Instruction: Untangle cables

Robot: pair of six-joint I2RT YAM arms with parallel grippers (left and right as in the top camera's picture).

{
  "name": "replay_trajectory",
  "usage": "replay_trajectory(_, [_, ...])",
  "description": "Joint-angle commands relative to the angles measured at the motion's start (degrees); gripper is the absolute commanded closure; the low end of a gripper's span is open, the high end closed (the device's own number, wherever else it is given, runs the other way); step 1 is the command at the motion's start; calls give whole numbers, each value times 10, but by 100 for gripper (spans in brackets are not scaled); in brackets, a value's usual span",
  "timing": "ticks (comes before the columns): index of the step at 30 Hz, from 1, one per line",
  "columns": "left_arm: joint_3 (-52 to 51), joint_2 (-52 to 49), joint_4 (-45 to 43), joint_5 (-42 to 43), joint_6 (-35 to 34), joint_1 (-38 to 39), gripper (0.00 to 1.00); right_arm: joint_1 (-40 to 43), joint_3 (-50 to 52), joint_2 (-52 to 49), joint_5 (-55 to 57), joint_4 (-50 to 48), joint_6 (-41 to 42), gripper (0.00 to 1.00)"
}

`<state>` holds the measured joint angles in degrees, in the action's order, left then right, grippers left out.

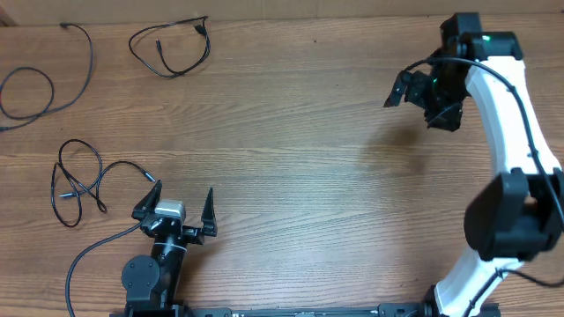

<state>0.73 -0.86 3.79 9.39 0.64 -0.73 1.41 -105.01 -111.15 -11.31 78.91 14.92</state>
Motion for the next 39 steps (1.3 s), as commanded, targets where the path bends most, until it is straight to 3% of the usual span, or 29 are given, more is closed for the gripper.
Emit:
replay_trajectory(1, [-5,6,-2,-4,11,4,0,-9,-13,59,12,-11,-62,0])
replay_trajectory(11, [-5,6,-2,-4,11,4,0,-43,0,160,62,-73,-96,0])
replay_trajectory(18, [-5,6,-2,-4,11,4,1,-43,78,240,64,-134,-134,0])
replay_trajectory(26, [-5,6,-2,-4,11,4,0,-43,273,383,63,-285,-144,0])
replay_trajectory(31, [-5,6,-2,-4,11,4,0,-43,440,517,63,-416,-161,0])
replay_trajectory(39, [-5,6,-2,-4,11,4,0,-41,659,746,73,-544,-170,0])
